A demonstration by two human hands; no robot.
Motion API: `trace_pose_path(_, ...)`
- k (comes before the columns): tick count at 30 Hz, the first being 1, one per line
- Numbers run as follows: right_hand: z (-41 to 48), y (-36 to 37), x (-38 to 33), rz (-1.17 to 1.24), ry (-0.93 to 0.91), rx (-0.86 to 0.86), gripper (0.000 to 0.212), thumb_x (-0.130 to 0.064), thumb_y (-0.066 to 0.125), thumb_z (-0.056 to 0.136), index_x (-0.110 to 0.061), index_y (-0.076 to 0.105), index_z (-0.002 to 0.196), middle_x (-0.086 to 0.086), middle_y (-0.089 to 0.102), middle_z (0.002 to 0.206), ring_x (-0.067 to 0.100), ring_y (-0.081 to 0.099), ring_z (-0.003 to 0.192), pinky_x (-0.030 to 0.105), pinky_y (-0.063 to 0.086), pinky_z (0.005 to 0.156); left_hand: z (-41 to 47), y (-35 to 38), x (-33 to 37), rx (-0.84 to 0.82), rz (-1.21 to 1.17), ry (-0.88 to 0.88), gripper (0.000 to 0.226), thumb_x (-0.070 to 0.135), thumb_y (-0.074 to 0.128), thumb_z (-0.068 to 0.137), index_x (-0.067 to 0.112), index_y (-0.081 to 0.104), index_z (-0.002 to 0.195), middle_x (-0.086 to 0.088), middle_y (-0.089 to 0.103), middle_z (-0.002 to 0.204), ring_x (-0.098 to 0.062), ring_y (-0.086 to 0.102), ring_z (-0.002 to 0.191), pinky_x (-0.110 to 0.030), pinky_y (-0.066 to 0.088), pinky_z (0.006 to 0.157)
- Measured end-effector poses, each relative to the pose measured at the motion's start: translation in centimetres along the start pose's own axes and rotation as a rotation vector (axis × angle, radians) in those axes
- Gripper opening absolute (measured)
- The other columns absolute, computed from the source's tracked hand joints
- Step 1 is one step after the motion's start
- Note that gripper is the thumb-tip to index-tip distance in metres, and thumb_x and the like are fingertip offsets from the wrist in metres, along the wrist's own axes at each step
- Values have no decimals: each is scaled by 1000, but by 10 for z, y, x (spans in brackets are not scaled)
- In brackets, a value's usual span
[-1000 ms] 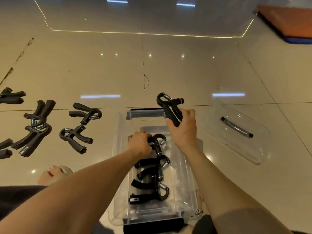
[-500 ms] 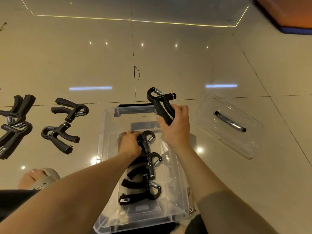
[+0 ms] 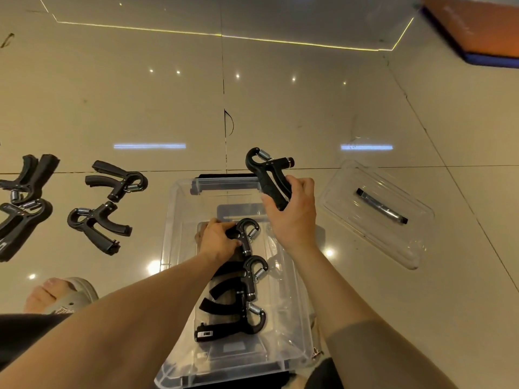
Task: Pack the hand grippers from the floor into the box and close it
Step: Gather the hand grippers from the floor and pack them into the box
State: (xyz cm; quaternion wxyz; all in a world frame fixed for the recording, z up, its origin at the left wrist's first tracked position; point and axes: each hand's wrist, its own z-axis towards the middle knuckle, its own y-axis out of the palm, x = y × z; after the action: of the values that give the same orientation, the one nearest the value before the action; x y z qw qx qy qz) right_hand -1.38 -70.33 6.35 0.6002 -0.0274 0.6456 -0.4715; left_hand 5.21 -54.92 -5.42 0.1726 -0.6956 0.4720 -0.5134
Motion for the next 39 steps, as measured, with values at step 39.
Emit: trace_pose_path(39,-30,-25,-94,55,-186,111,55,-34,83,81,-19,57,126,-7,46,113,9,58,91,19,54,80,-112,-166,141,116,-1172,96,64,-2,66,91,15,46,149,-18,72,102,-24,74,85,-46,62,81)
